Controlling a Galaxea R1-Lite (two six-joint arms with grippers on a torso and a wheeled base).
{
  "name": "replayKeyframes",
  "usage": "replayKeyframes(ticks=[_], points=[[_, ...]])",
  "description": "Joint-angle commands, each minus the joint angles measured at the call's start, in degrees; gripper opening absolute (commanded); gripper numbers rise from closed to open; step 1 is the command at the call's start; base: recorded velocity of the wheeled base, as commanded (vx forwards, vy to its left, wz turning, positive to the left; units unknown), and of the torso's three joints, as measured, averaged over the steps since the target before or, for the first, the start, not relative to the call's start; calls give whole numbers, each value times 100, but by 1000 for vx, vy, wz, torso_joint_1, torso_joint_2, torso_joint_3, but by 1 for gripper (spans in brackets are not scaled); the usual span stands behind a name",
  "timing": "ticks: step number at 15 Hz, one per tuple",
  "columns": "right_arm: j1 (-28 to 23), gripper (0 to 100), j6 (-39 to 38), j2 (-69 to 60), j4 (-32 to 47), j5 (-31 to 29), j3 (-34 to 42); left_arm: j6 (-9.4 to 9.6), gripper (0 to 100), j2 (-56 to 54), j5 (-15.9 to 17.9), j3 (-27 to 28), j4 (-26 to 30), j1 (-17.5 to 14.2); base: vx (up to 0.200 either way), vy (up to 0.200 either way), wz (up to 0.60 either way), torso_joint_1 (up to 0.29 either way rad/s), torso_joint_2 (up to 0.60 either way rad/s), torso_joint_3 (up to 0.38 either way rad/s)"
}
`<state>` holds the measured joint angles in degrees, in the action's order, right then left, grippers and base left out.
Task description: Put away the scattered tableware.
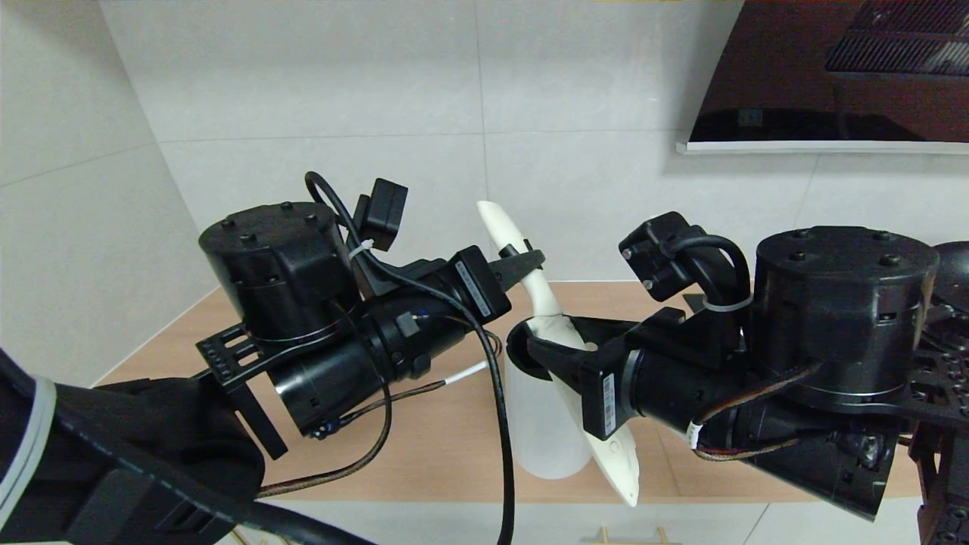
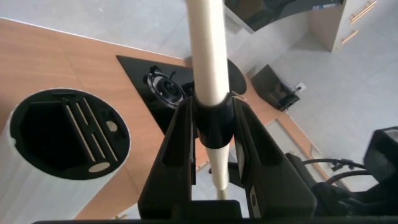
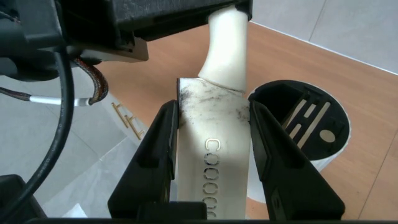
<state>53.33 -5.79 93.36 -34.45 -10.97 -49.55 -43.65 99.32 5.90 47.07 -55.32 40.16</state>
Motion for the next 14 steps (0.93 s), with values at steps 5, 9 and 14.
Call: replayKeyframes(ticks=[5, 9, 14], points=[[-7, 100, -19, -10, -9, -10, -2, 279, 0, -132, -230, 48, 13, 54, 0, 0, 0, 0, 0, 0], [-34, 100, -10, -274, -9, -89, -2, 296, 0, -396, -766, 567, 663, 54, 0, 0, 0, 0, 0, 0], [-1053, 100, 60, -1267, 580, -1, 60, 1948, 0, -299, -1803, 2281, 2289, -87, 0, 0, 0, 0, 0, 0]])
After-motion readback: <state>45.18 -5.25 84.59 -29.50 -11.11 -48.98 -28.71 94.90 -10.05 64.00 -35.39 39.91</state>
